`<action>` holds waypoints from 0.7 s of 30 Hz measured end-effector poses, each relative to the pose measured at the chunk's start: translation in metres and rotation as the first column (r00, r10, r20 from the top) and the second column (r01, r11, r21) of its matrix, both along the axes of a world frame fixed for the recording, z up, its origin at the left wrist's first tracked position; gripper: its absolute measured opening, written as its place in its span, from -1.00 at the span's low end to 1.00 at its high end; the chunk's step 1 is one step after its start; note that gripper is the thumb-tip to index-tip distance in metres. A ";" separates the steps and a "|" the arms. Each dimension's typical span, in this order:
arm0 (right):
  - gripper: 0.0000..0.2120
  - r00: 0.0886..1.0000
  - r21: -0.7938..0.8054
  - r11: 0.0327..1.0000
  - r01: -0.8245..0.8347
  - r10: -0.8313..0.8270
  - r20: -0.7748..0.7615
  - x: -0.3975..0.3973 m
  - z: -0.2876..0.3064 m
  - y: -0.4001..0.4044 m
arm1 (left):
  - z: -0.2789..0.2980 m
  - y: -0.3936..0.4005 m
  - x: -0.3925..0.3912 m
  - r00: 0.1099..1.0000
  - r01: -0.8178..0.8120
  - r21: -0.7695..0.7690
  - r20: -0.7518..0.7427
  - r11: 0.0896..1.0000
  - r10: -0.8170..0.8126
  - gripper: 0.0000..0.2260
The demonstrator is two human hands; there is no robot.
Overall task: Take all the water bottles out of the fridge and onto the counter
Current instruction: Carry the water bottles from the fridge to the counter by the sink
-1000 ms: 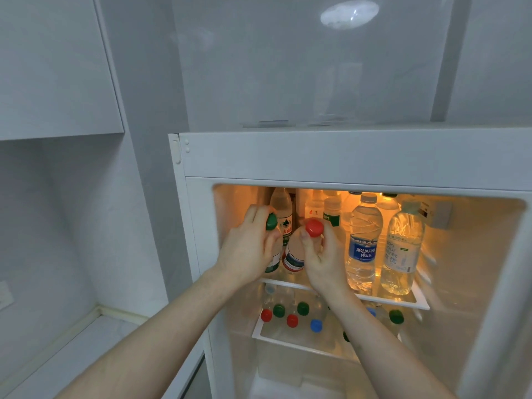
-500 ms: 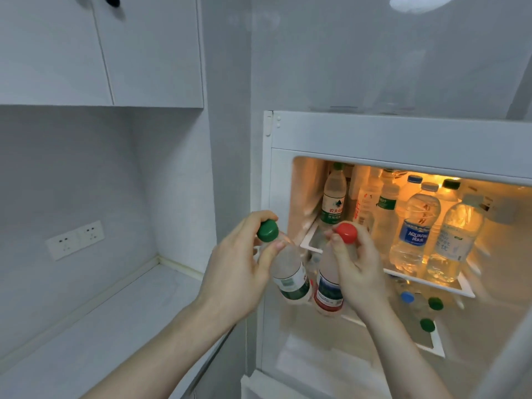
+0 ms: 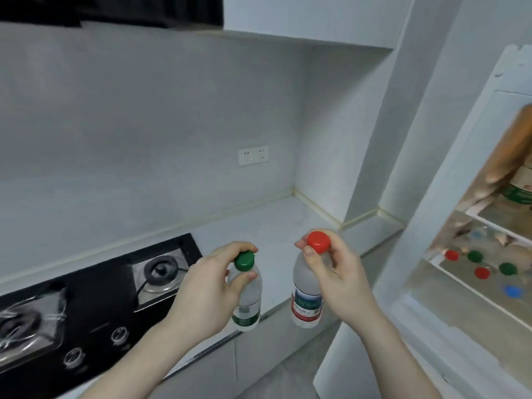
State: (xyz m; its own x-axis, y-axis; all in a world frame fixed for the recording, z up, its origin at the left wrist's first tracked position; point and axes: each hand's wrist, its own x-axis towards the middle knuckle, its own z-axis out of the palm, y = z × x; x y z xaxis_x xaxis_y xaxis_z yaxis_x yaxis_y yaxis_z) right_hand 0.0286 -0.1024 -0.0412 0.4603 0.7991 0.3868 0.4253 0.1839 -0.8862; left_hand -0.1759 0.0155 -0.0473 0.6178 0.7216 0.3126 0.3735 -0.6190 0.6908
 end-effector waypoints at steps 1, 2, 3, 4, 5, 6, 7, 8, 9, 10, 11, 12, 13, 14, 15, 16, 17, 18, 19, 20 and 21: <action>-0.78 0.998 -0.015 0.998 -0.059 0.059 -0.003 -0.022 -0.001 0.013 | -0.003 0.001 -0.028 0.998 -0.063 -0.011 -0.004 0.998 0.063 -0.69; -0.77 0.993 -0.025 0.993 -0.115 0.115 -0.003 -0.042 -0.003 0.025 | -0.004 0.001 -0.053 0.993 -0.122 -0.017 -0.005 0.992 0.122 -0.68; -0.77 0.987 -0.035 0.986 -0.162 0.162 -0.008 -0.058 -0.004 0.034 | -0.006 0.001 -0.072 0.986 -0.169 -0.014 -0.007 0.986 0.169 -0.68; -0.77 0.978 -0.036 0.977 -0.208 0.208 -0.013 -0.073 -0.005 0.042 | -0.007 0.000 -0.091 0.976 -0.215 -0.010 -0.012 0.976 0.215 -0.68; -0.79 0.963 -0.034 0.963 -0.269 0.268 -0.012 -0.092 -0.004 0.053 | -0.008 -0.002 -0.113 0.964 -0.268 -0.015 -0.012 0.963 0.267 -0.68; -0.80 0.947 -0.033 0.947 -0.320 0.320 -0.007 -0.108 -0.004 0.063 | -0.009 -0.005 -0.132 0.951 -0.309 -0.027 -0.003 0.951 0.309 -0.68; -0.82 0.925 -0.040 0.924 -0.380 0.381 -0.004 -0.128 -0.003 0.074 | -0.010 -0.010 -0.155 0.932 -0.360 -0.036 0.015 0.932 0.361 -0.68; -0.82 0.899 -0.045 0.898 -0.438 0.439 0.001 -0.147 -0.002 0.083 | -0.011 -0.014 -0.175 0.909 -0.414 -0.044 0.029 0.909 0.415 -0.68; -0.82 0.866 -0.055 0.865 -0.499 0.500 0.003 -0.170 -0.001 0.094 | -0.012 -0.019 -0.198 0.880 -0.472 -0.049 0.035 0.880 0.474 -0.68; -0.81 0.844 -0.060 0.842 -0.535 0.537 0.006 -0.183 0.000 0.101 | -0.013 -0.021 -0.212 0.859 -0.508 -0.052 0.036 0.860 0.510 -0.68; -0.81 0.809 -0.064 0.808 -0.585 0.587 0.017 -0.204 0.001 0.109 | -0.014 -0.027 -0.232 0.824 -0.562 -0.065 0.042 0.825 0.565 -0.68; -0.81 0.764 -0.067 0.764 -0.642 0.644 0.026 -0.227 0.001 0.118 | -0.015 -0.032 -0.253 0.782 -0.618 -0.070 0.045 0.783 0.622 -0.68; -0.82 0.741 -0.074 0.740 -0.668 0.671 0.027 -0.239 0.000 0.123 | -0.015 -0.034 -0.264 0.762 -0.643 -0.070 0.041 0.763 0.646 -0.68; -0.83 0.714 -0.083 0.714 -0.695 0.699 0.029 -0.253 0.000 0.129 | -0.015 -0.036 -0.278 0.736 -0.674 -0.060 0.032 0.736 0.677 -0.67; -0.83 0.681 -0.092 0.681 -0.726 0.731 0.043 -0.269 0.001 0.134 | -0.014 -0.041 -0.292 0.701 -0.711 -0.054 0.024 0.701 0.713 -0.66; -0.82 0.646 -0.096 0.648 -0.756 0.762 0.051 -0.288 0.001 0.140 | -0.014 -0.044 -0.308 0.661 -0.748 -0.052 0.020 0.661 0.750 -0.66; -0.81 0.622 -0.099 0.624 -0.775 0.781 0.053 -0.301 0.001 0.144 | -0.015 -0.046 -0.320 0.628 -0.777 -0.051 0.021 0.628 0.778 -0.65; -0.80 0.592 -0.104 0.594 -0.798 0.804 0.050 -0.318 0.000 0.150 | -0.015 -0.048 -0.334 0.589 -0.806 -0.054 0.022 0.589 0.808 -0.65; -0.80 0.569 -0.107 0.571 -0.814 0.821 0.047 -0.331 -0.001 0.156 | -0.016 -0.049 -0.346 0.560 -0.826 -0.055 0.021 0.561 0.828 -0.65; -0.80 0.548 -0.108 0.550 -0.828 0.835 0.052 -0.342 -0.002 0.161 | -0.017 -0.049 -0.356 0.538 -0.841 -0.052 0.016 0.538 0.843 -0.65; -0.80 0.521 -0.109 0.524 -0.845 0.852 0.057 -0.356 -0.004 0.169 | -0.019 -0.048 -0.369 0.507 -0.860 -0.049 0.014 0.507 0.862 -0.66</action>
